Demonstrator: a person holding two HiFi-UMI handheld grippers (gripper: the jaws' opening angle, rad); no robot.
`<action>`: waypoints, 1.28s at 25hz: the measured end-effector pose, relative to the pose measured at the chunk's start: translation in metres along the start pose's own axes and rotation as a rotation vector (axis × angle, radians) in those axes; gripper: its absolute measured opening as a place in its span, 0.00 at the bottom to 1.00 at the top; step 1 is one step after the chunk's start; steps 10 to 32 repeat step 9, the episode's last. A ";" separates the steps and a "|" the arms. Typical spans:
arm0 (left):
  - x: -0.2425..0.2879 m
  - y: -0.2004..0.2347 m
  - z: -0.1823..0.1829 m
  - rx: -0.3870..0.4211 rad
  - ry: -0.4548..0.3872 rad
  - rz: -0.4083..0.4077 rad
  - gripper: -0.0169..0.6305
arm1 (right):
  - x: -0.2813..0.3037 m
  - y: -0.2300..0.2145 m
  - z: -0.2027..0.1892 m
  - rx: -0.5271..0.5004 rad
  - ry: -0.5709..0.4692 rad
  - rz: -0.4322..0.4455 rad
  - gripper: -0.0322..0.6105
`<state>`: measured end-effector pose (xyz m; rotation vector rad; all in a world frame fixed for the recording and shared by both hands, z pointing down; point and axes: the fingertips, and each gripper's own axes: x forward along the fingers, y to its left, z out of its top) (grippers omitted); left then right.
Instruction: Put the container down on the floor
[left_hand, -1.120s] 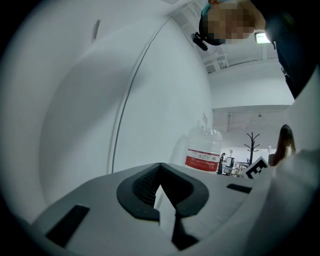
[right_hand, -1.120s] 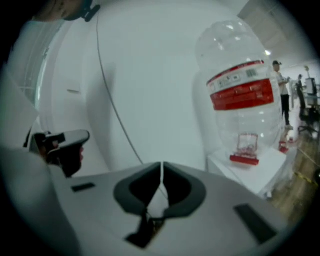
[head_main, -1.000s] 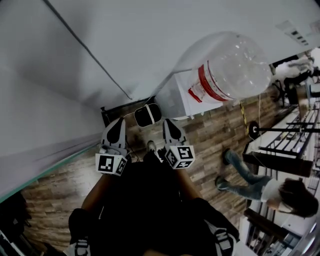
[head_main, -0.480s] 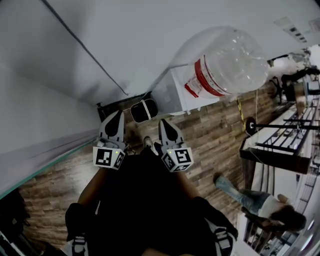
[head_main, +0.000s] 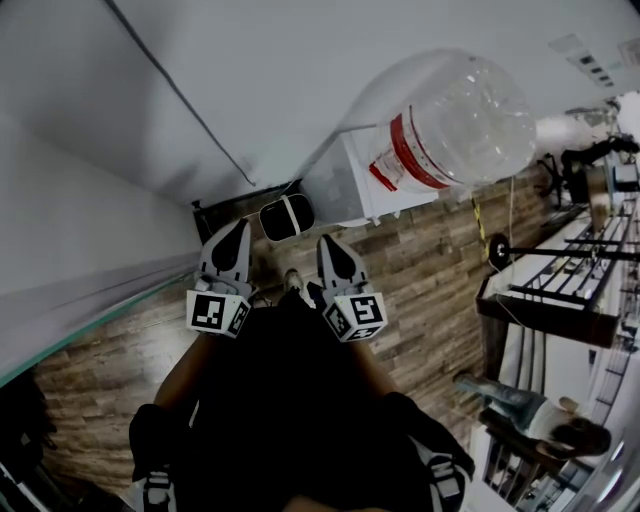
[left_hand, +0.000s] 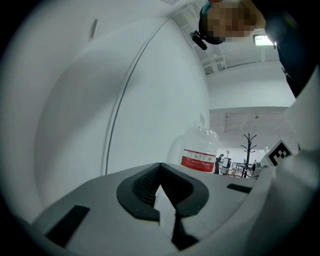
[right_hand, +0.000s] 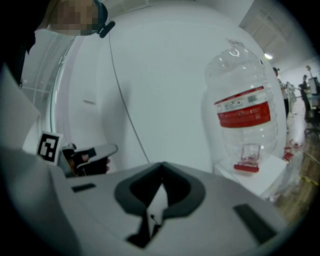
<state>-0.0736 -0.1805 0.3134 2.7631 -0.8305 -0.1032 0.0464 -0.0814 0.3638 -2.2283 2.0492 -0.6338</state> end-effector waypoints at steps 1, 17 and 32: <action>0.000 0.000 -0.001 -0.003 0.001 -0.001 0.07 | 0.000 0.000 0.000 0.002 -0.001 0.003 0.10; -0.009 -0.004 -0.003 -0.015 0.002 -0.009 0.07 | -0.008 0.004 -0.003 0.009 0.012 -0.007 0.10; -0.009 -0.004 -0.003 -0.015 0.002 -0.009 0.07 | -0.008 0.004 -0.003 0.009 0.012 -0.007 0.10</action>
